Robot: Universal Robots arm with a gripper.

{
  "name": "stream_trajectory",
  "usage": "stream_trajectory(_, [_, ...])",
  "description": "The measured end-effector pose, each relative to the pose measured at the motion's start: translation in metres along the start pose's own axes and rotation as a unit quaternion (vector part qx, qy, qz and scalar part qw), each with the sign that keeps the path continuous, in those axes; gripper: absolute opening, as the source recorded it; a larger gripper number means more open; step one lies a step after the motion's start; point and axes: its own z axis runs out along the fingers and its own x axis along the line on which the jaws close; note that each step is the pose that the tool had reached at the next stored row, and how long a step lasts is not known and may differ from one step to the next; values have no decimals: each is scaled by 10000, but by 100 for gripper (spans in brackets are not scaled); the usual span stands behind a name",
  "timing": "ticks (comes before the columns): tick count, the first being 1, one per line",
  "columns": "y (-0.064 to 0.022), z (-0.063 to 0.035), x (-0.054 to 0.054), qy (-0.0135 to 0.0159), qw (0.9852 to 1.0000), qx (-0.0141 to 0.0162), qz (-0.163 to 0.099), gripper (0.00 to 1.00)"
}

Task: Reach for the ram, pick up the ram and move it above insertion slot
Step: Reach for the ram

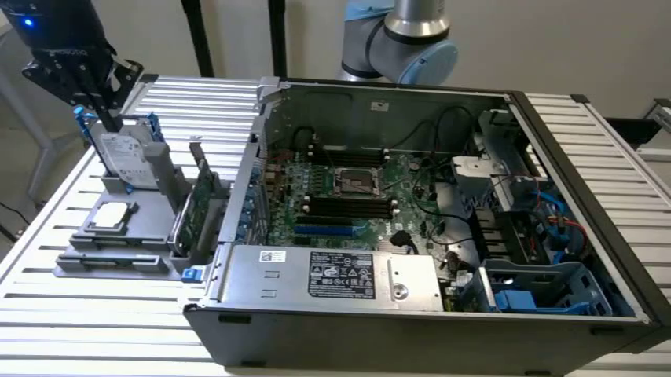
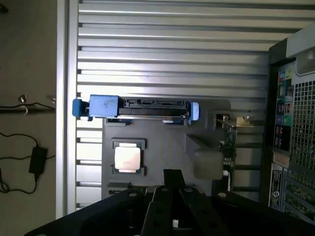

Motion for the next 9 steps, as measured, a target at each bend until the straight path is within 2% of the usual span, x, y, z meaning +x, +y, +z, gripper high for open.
stream_trajectory(5, [-15, -1, 1, 1, 10000, 0, 0, 11])
stream_trajectory(9, [-171, -6, 4, 0, 10000, 0, 0, 11])
